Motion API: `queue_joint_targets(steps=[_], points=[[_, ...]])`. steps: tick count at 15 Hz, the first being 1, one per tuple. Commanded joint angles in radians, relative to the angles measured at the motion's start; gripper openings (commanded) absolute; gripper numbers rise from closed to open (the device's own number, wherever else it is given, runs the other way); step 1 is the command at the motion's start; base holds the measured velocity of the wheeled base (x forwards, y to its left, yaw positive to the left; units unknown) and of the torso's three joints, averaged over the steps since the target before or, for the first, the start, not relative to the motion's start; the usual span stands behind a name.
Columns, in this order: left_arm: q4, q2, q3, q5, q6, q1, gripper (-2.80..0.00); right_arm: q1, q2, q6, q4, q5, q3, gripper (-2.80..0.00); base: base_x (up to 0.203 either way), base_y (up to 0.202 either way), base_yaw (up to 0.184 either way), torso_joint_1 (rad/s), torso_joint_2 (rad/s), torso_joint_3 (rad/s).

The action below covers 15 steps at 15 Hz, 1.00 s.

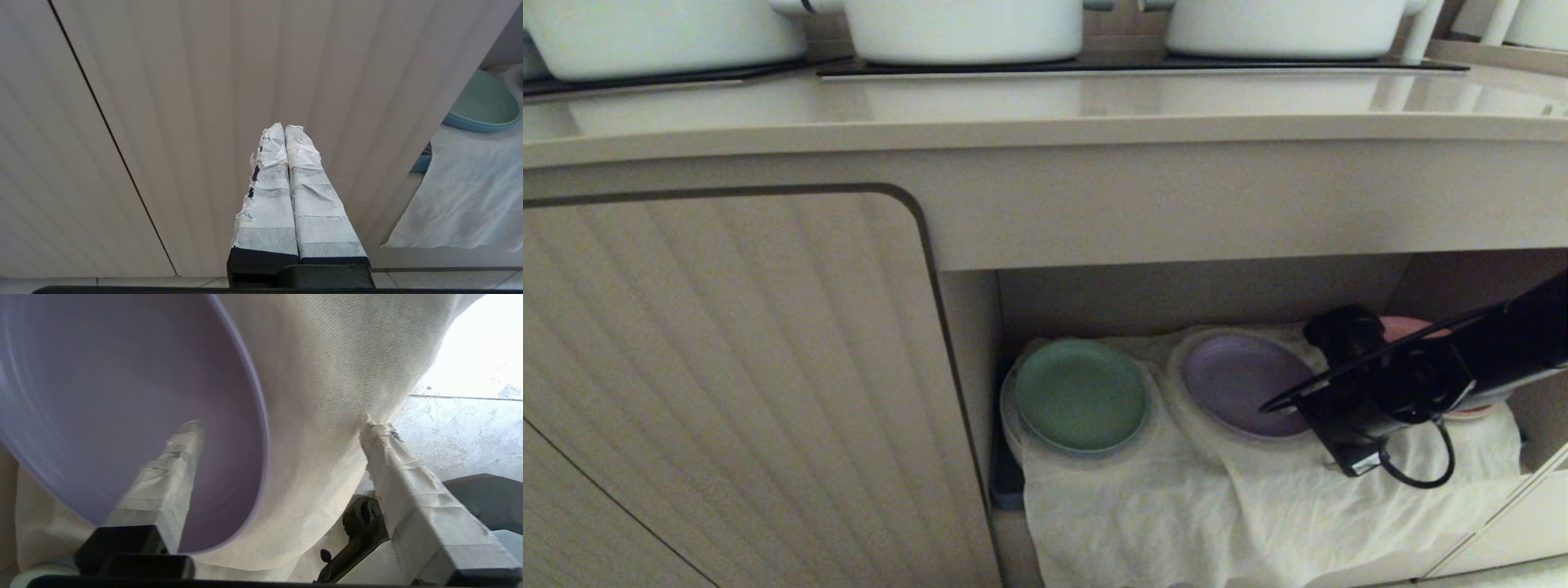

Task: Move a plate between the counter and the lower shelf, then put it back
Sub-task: Put the plate in the cupboard

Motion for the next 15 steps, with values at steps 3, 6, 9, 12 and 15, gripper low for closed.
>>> queue_joint_targets(steps=[3, 6, 9, 12, 15], points=[[0.0, 0.0, 0.0, 0.0, -0.001, 0.0, -2.8, 0.002, -0.014, 0.007, 0.001, -0.001, 0.003, 0.0, 0.0, 0.0, 0.0, 0.0, 0.0, 0.0], [-0.001, 0.0, 0.0, 0.0, -0.001, 0.0, -2.8, 0.004, -0.037, 0.004, 0.004, 0.001, 0.025, 0.0, 0.0, 0.0, 0.0, 0.0, 0.0, 0.0], [0.0, 0.0, 0.0, 0.0, -0.001, 0.0, -2.8, 0.004, -0.055, -0.001, 0.003, 0.0, 0.052, 0.0, 0.0, 0.0, 0.0, 0.0, 0.0, 0.0], [0.0, 0.0, 0.0, 0.0, -0.001, 0.0, -2.8, 0.014, -0.079, -0.001, 0.003, 0.001, 0.082, 0.0, 0.0, 0.0, 0.0, 0.0, 0.0, 0.0], [0.0, 0.0, 0.0, 0.0, -0.001, 0.0, -2.8, 0.039, -0.109, -0.018, 0.001, 0.002, 0.119, 0.0, 0.0, 0.0, 0.0, 0.0, 0.0, 0.0]])
